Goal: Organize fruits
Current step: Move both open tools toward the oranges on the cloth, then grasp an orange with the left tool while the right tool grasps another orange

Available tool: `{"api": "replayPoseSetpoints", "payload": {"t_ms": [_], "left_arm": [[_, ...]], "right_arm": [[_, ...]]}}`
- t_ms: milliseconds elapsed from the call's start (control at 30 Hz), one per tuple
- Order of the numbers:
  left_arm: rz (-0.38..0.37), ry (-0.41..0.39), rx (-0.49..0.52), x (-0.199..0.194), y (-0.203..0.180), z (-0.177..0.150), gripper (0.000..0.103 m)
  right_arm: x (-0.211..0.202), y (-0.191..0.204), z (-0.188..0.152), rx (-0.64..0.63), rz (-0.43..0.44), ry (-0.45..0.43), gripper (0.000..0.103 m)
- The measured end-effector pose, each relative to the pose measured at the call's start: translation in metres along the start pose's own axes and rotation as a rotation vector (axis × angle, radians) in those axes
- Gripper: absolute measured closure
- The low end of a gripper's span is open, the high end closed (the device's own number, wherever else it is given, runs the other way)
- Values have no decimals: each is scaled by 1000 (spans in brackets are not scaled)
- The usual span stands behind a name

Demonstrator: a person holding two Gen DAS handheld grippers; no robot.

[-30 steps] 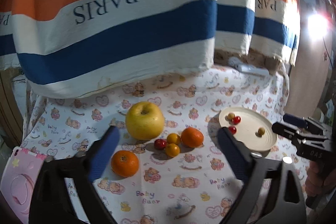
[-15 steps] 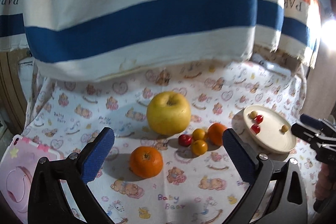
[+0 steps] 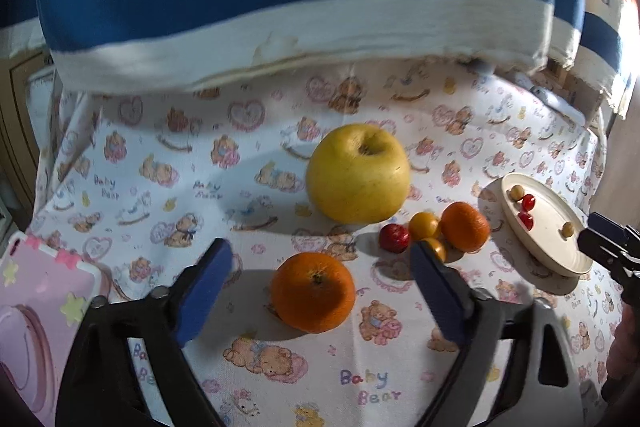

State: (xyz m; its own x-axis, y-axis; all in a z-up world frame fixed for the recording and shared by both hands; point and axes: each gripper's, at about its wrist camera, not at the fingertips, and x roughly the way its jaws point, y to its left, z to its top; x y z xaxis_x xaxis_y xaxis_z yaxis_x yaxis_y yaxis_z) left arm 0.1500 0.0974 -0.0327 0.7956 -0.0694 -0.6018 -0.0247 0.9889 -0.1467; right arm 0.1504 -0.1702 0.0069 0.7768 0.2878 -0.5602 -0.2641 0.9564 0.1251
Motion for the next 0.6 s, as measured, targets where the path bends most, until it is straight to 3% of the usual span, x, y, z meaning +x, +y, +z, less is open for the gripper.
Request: {"api": "replayPoseSetpoints", "payload": {"t_ms": [133, 467, 600], "left_arm": [[-39, 44, -62, 8, 10, 0, 38], [-38, 91, -48, 14, 7, -2, 41], [-2, 132, -20, 21, 5, -2, 55]], "right_arm": [[1, -3, -2, 10, 2, 5, 24], [1, -3, -2, 8, -2, 8, 24], [2, 1, -1, -3, -10, 15, 24]]}}
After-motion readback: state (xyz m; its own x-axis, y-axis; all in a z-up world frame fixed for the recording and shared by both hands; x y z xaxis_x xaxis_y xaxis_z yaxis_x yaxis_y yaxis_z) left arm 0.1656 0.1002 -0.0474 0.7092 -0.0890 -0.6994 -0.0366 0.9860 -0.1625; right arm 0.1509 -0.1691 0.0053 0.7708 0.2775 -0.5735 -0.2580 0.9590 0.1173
